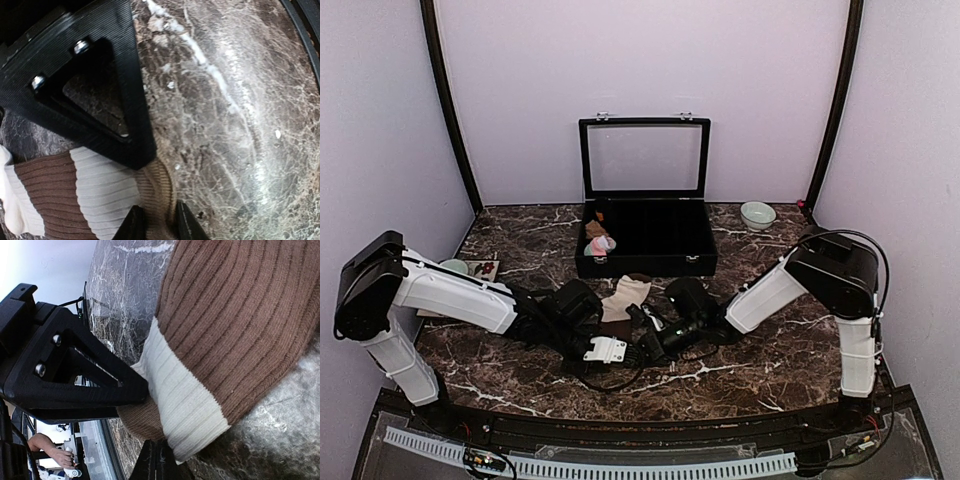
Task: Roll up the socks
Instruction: Roll the sock at the center of the board.
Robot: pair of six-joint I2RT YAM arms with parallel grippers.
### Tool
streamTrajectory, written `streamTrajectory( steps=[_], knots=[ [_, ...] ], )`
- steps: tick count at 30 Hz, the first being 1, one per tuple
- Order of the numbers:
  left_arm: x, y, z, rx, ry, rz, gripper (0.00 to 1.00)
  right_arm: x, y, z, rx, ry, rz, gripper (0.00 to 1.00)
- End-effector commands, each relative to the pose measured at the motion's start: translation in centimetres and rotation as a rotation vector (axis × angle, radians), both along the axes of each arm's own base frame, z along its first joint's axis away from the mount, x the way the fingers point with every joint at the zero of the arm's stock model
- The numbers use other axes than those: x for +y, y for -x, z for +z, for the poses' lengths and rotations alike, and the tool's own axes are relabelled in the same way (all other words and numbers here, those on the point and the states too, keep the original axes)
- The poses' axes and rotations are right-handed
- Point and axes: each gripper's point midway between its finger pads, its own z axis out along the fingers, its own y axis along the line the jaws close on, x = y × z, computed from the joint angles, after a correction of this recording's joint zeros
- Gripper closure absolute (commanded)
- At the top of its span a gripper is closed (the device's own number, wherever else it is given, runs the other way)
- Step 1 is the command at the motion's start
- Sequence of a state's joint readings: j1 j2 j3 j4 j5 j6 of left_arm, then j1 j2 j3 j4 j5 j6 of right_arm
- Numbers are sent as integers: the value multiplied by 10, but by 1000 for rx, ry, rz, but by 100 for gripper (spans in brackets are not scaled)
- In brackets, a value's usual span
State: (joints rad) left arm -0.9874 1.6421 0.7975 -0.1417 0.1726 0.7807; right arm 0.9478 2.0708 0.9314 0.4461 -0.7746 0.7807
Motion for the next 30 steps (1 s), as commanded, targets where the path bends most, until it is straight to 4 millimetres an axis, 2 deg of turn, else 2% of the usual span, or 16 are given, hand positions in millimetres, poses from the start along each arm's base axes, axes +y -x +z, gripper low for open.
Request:
streamTrajectory(
  steps=[1,3,8,9,12,14,17,21,24,26,27,28,30],
  knots=[
    [37,1,-27,-12,-154,44,74,-19,8,-28,52,94,-28,100],
    [38,0,-26,-19,-161,52,75,-20,8,-28,51,94,-27,100],
    [36,3,-19,54,-151,70,99,-22,4,-20,-15,73,-30,100],
    [34,7,-17,98,-136,67,100,-23,2,-17,-50,69,-32,95],
    [32,11,-12,214,-104,93,100,-30,-5,-6,-189,44,-44,74],
    [31,11,-9,286,-88,108,100,-34,-8,5,-271,9,-58,65],
    [31,11,-9,375,-83,128,100,-40,-11,21,-387,-33,-81,62],
    [27,12,-9,487,-84,143,100,-48,-8,29,-565,-14,-91,58],
    [25,10,-12,559,-94,162,100,-54,-9,34,-831,127,-116,57],
    [26,10,-15,618,-102,180,100,-63,-16,47,-1027,234,-171,53],
    [26,9,-15,641,-103,188,100,-66,-19,60,-1082,239,-205,18],
    [26,8,-17,662,-106,196,100,-71,-23,64,-1107,252,-231,3],
    [26,6,-19,696,-112,208,100,-78,-31,64,-1132,297,-268,1]
  ],
)
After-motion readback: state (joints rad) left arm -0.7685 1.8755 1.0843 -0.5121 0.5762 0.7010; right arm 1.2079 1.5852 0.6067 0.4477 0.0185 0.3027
